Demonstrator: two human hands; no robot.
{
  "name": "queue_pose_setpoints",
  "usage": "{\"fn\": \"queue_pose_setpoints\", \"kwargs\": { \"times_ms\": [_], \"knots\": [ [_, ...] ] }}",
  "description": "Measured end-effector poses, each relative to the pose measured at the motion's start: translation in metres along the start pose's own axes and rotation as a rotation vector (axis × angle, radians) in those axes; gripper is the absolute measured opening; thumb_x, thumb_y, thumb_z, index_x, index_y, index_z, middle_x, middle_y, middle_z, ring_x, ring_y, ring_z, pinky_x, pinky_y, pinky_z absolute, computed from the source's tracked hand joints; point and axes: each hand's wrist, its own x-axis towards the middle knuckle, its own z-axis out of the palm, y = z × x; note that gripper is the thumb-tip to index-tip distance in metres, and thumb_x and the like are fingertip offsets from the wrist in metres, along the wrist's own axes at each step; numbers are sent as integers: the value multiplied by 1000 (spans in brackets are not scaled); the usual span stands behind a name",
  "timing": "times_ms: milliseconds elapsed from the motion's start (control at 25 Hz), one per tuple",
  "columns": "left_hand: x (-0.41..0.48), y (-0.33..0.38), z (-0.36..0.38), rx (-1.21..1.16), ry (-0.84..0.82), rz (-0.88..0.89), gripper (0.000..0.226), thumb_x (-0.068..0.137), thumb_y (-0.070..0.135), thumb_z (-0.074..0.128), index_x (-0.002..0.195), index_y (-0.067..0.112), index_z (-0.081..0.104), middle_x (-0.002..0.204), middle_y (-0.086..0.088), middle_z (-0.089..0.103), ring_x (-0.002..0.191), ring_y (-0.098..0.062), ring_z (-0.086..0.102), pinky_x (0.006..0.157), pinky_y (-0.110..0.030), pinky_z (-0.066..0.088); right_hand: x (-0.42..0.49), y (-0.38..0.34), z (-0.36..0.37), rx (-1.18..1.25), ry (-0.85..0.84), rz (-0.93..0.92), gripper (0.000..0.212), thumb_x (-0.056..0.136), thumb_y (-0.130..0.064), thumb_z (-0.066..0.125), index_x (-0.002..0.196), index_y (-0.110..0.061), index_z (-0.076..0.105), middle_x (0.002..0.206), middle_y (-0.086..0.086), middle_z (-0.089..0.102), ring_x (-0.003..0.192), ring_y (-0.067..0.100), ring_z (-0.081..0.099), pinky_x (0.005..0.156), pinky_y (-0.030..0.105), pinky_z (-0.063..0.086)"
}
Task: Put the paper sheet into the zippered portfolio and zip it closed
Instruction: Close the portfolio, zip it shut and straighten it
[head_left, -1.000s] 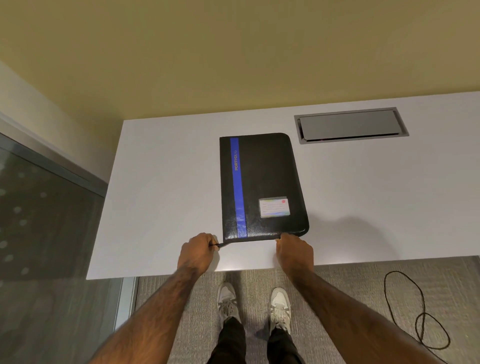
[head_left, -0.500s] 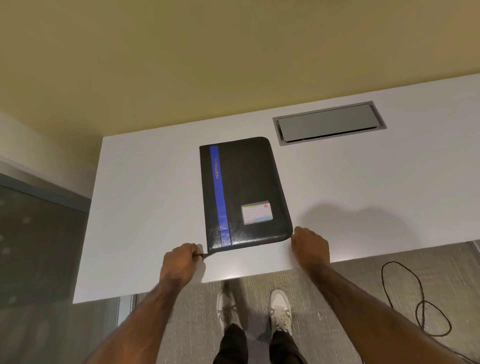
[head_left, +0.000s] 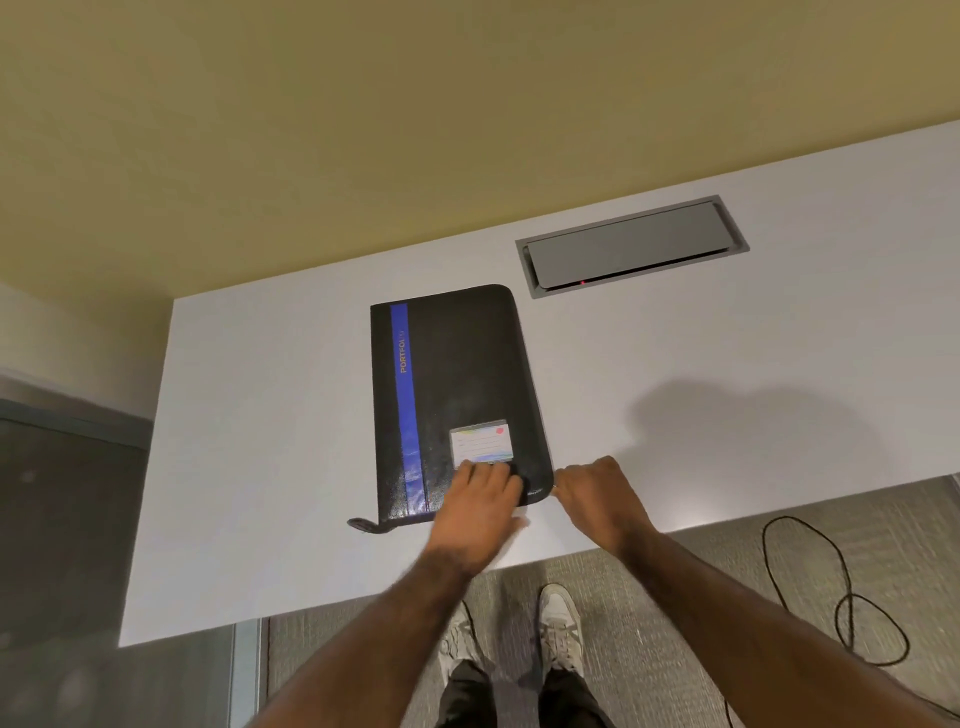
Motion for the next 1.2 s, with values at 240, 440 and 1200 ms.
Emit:
{"fn": "queue_pose_setpoints", "kwargs": {
  "times_ms": [240,440,1200],
  "knots": [
    [42,29,-10,332,-213,57,27,99,19,43,113,8,63,106,-15,67,98,-34,61,99,-49,39,6,14,4,-99,-72,-81,8,86,-22,73,79,-22,69,64,-5,67,55,15,61,78,35,50],
    [45,30,-9,414,-177,194,27,99,11,43,114,8,66,102,-13,68,93,-32,63,96,-46,40,20,27,-9,-179,-57,-72,12,87,-22,69,98,-20,71,86,-1,76,80,22,71,102,47,38],
    [49,29,2,279,-266,76,34,98,16,52,127,0,60,124,-25,64,118,-42,56,120,-57,22,205,38,-55,144,-82,355,29,96,-32,59,122,-18,58,124,5,64,108,28,65,97,39,49]
  ]
}}
